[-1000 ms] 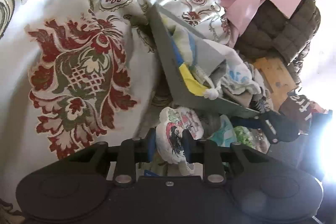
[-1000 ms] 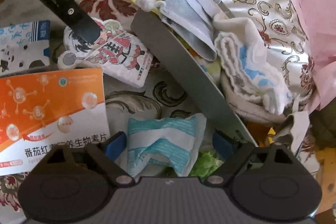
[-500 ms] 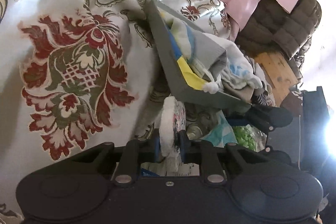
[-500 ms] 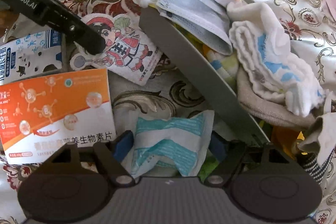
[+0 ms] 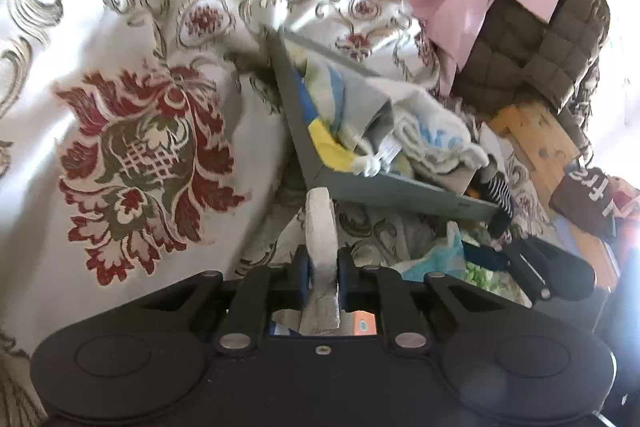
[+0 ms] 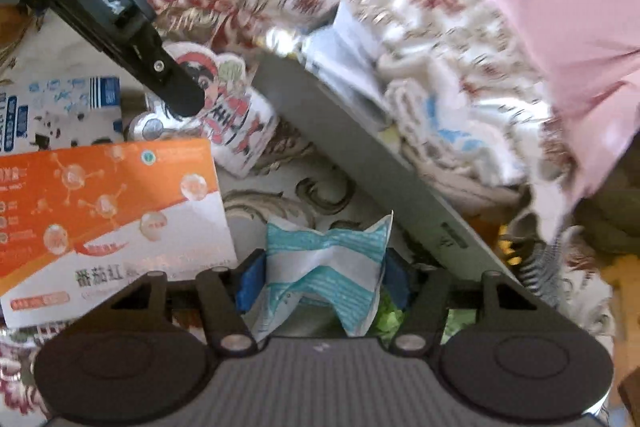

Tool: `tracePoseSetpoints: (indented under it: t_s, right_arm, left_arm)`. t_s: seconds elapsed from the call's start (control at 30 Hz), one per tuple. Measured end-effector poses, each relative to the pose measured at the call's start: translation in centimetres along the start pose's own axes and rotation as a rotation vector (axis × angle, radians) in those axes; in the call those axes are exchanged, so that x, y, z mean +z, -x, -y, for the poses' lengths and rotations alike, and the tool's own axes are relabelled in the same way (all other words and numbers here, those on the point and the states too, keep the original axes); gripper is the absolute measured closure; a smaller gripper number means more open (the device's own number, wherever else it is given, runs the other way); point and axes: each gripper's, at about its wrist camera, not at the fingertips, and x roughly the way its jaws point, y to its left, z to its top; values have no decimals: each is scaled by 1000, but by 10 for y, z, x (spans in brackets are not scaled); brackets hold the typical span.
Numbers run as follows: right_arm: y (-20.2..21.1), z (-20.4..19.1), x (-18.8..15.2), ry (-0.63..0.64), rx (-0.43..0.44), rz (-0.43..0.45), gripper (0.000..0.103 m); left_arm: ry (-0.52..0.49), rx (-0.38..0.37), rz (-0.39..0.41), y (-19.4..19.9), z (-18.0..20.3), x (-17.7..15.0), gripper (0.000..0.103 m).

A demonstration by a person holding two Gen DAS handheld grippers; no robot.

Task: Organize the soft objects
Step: 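Lift both packets with both tools and carry them toward the gray tray, then carry both packets over the gray tray and lower them inside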

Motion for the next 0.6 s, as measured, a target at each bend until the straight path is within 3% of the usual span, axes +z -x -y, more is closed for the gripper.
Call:
tracePoseSetpoints:
  t_s: [0.1,0.33,0.6]
  right_arm:
    - [14,2,-2,-12,-29,39,38]
    - [47,18,1,-186,-35,120,38]
    - [73,37,-3,-330,-28,204,37]
  left_arm:
    - [-31,32,31,6,9,-5,89]
    - [-125,100,93,19,31,-17,89]
    - [-96,126,126,59,44,-32,89]
